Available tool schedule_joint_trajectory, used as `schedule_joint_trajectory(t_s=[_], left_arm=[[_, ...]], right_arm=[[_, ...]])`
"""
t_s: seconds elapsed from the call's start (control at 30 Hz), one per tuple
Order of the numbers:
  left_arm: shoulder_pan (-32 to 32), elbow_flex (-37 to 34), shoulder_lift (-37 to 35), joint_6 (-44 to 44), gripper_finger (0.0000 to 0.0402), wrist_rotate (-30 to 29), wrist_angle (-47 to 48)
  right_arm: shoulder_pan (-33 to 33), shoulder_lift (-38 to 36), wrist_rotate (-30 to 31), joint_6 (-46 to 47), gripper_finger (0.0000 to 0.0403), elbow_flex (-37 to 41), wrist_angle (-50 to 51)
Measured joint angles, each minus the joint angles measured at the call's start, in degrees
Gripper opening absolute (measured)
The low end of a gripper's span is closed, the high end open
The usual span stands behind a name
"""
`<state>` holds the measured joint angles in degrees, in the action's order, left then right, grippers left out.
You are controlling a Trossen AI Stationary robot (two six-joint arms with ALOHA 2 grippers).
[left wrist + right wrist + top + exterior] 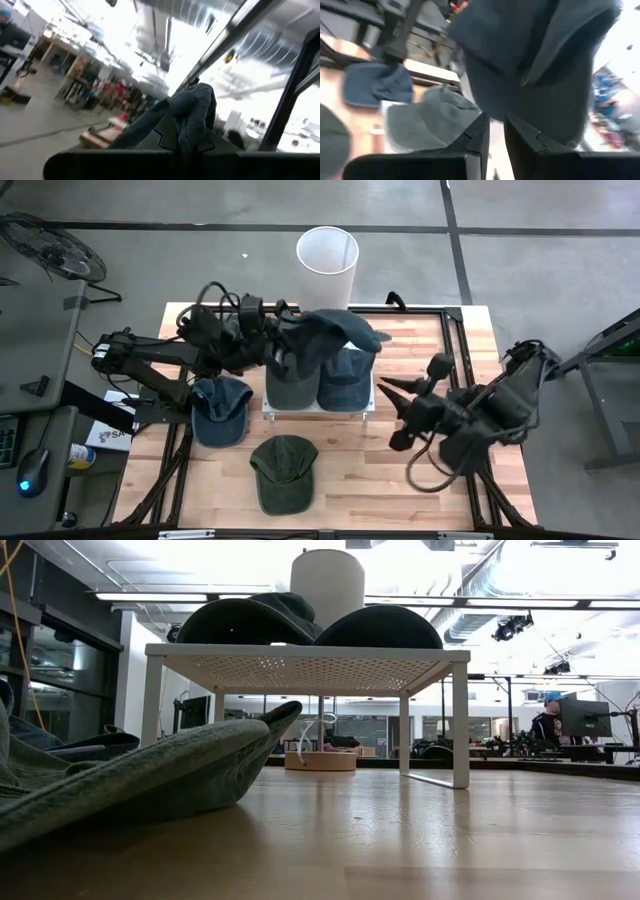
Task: Pick & Place hat
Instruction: Stack the bottom blue cap on the blue cap on the shelf
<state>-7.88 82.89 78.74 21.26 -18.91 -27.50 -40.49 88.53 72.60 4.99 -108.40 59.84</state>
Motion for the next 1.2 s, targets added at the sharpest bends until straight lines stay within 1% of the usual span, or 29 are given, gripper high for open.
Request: schedule_joint_trajectory(t_s=[0.07, 0.17, 0.23, 0.3, 0.4, 0.5, 0.63, 0.77, 0.83, 0.9, 1.0, 1.07, 1.13, 1.2], left_arm=[[0.00, 0.00, -0.03, 0.02, 0.0000, 0.07, -1.01], [-0.01, 0.00, -0.03, 0.02, 0.0000, 1.36, -1.53], [0.00, 0.00, -0.03, 0.00, 0.0000, 3.41, -1.67], [-0.01, 0.00, -0.03, -0.77, 0.0000, 6.86, -1.54], [-0.02, 0.00, -0.20, -3.06, 0.0000, 12.24, -1.16], [-0.02, -0.02, -1.14, -5.90, 0.0000, 17.13, 0.79], [0.00, -0.02, -3.61, -10.53, 0.0000, 24.09, 5.67], [0.00, -0.02, -6.37, -15.05, 0.0000, 33.36, 11.09], [0.00, -0.02, -7.42, -16.37, 0.0000, 39.48, 12.74], [0.00, -0.02, -8.18, -16.58, 0.0000, 46.45, 13.07], [-0.03, 0.00, -8.28, -16.43, 0.0000, 57.15, 11.36], [-0.07, 0.00, -8.20, -15.13, 0.0000, 63.40, 10.56], [-0.57, 0.00, -8.20, -14.10, 0.0000, 67.33, 10.53], [-1.38, 0.00, -8.02, -13.95, 0.0000, 70.03, 10.35]], right_arm=[[0.64, 0.09, 1.27, -2.04, 0.0045, 2.47, -1.74], [2.10, 0.09, 1.42, -4.79, 0.0045, 5.92, -4.86], [2.82, 0.09, 1.37, -4.54, 0.0049, 7.81, -7.82], [3.75, 0.09, 0.96, -2.42, 0.0057, 9.40, -10.67], [4.27, -0.04, -3.12, 2.91, 0.0074, 10.09, -10.94], [4.22, -0.16, -7.68, 8.74, 0.0090, 9.10, -9.16], [3.33, -1.61, -17.80, 15.46, 0.0109, 7.93, -6.59], [2.44, -3.55, -31.17, 19.78, 0.0118, 7.67, -5.65], [2.24, -4.35, -35.97, 21.72, 0.0119, 7.67, -5.60], [2.16, -4.84, -38.24, 22.07, 0.0119, 7.67, -6.02], [2.58, -4.80, -37.30, 20.19, 0.0119, 7.67, -8.26], [3.80, -4.35, -37.98, 17.61, 0.0119, 7.67, -11.14], [5.48, -3.93, -41.28, 15.44, 0.0119, 7.67, -14.86], [7.36, -3.19, -45.64, 13.19, 0.0119, 7.67, -18.95]])
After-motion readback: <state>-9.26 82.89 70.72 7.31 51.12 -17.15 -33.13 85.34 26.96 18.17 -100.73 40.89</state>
